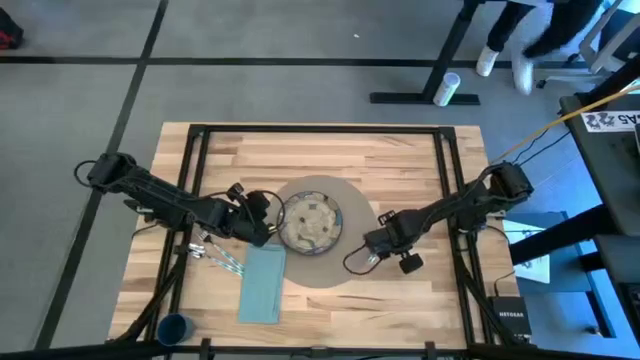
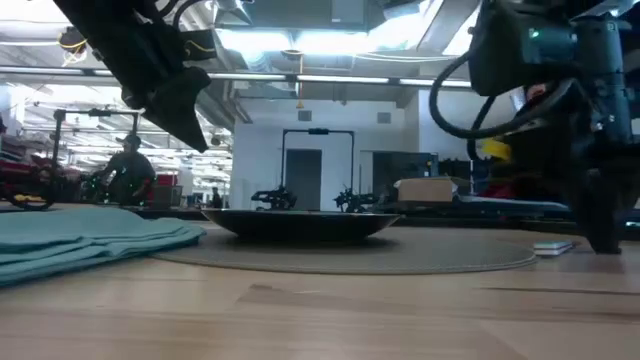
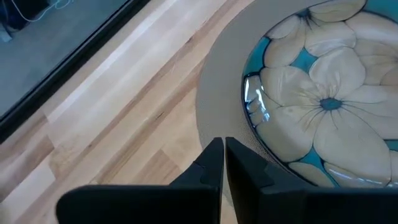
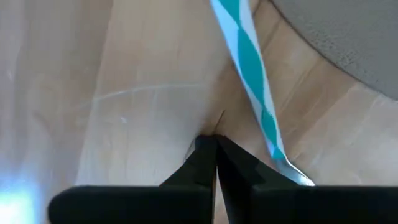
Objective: Set table place
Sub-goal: Put the blue patterned table knife on the brown tablemat to the right of the white patterned plate
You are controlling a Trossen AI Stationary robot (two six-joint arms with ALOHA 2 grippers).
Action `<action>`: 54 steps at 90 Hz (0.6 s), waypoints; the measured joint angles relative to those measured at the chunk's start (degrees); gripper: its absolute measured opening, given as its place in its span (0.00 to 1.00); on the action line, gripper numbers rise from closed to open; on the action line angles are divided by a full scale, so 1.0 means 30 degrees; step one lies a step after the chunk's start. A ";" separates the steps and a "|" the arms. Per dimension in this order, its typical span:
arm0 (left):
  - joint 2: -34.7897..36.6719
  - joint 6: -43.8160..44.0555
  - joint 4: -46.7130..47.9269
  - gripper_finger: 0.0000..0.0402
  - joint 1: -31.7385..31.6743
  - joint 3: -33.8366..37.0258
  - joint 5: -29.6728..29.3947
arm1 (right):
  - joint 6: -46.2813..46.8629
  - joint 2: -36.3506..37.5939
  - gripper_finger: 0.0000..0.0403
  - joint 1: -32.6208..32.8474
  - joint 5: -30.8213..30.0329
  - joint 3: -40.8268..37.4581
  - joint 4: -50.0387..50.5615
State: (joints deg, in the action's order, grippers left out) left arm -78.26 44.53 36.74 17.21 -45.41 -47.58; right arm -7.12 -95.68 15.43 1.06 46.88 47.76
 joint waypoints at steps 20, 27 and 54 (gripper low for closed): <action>0.0000 0.0040 0.0052 0.00 -0.0010 0.0000 0.0004 | -0.0375 -0.0066 0.00 -0.0382 -0.1009 0.0257 -0.0413; 0.0000 0.0058 0.0040 0.00 -0.0022 0.0000 0.0004 | -0.0440 -0.0073 0.00 -0.0382 -0.1510 0.0274 -0.0654; 0.0000 0.0073 0.0033 0.00 -0.0022 0.0000 0.0004 | -0.0442 -0.0141 0.00 -0.0382 -0.3807 0.0260 -0.1748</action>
State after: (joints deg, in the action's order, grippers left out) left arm -78.26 44.75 36.84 17.15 -45.41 -47.57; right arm -8.44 -96.10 14.28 -10.36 47.66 42.51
